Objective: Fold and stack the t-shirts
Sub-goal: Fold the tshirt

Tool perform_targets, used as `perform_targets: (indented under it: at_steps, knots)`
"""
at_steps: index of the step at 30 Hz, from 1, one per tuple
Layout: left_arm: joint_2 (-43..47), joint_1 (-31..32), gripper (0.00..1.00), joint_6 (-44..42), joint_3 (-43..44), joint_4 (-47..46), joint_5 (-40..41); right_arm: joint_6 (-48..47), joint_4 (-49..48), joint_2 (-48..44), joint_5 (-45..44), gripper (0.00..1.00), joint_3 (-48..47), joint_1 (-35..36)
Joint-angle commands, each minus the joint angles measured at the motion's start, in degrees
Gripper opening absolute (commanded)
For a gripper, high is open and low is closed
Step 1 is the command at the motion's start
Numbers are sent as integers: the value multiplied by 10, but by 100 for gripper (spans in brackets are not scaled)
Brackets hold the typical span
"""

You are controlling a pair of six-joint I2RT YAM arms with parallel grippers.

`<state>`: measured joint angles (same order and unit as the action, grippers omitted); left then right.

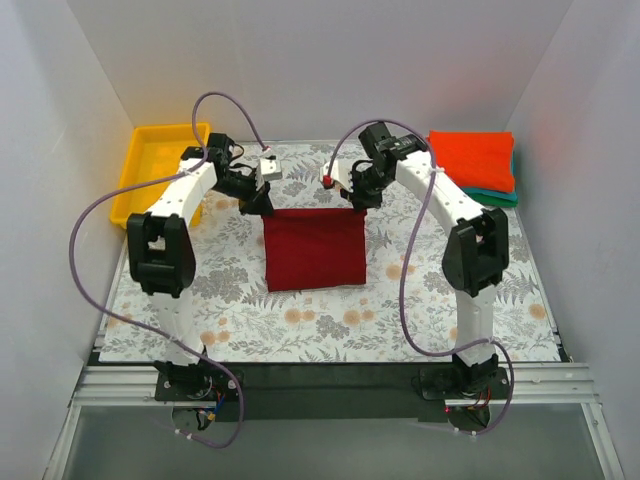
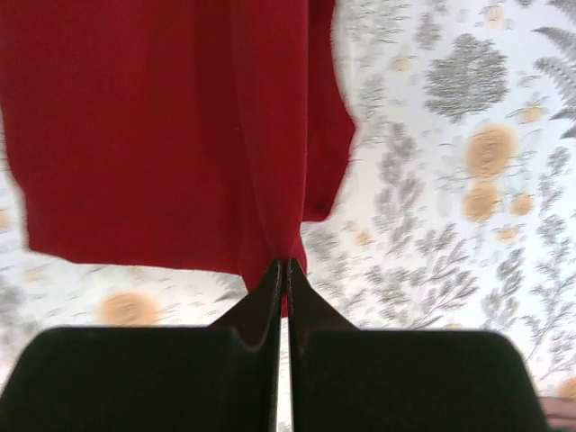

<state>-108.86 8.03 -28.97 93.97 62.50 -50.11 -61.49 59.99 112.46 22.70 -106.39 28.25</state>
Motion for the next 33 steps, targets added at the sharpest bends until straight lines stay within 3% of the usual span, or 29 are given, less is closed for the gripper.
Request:
perform_targets:
  at_steps: [1, 4, 9, 11, 12, 13, 15, 16, 23, 26, 28, 30, 32, 33]
  knots:
    - [-105, -14, 0, 27, 97, -24, 15, -49, 21, 101, -14, 1, -100, -20]
    - [-151, -16, 0, 72, 116, -80, 23, -53, 20, 186, -27, 1, -166, -23]
    - [-177, -17, 0, 108, 61, -171, 66, -14, -31, 256, -49, 2, -193, -26]
    - [-174, -17, 4, 131, 40, -186, 79, 34, -60, 251, -49, 24, -188, -33]
    - [-170, -18, 15, 144, 32, -197, 83, 47, -78, 239, -50, 34, -189, -34]
    - [-164, -19, 34, 157, 25, -214, 85, 62, -86, 230, -50, 54, -188, -39]
    - [-125, -26, 52, 236, -2, -257, 97, 112, -101, 193, -38, 78, -182, -47]
    - [-110, -28, 63, 259, -10, -295, 98, 129, -108, 180, -35, 79, -173, -57]
    - [33, -36, 67, 436, -77, -349, 59, 271, -113, 58, 35, 83, -103, -88]
    - [89, -36, 87, 502, -127, -358, -19, 340, -116, 21, 113, 83, -52, -90]
    - [135, -36, 87, 597, -191, -426, -66, 394, -119, 20, 176, 83, -31, -91]
    - [159, -37, 88, 663, -222, -481, -90, 418, -126, 21, 249, 76, -22, -94]
    - [222, -39, 88, 729, -260, -556, -87, 463, -172, -30, 235, 73, 2, -91]
    - [252, -39, 88, 747, -281, -590, -76, 469, -248, -57, 189, 76, 46, -87]
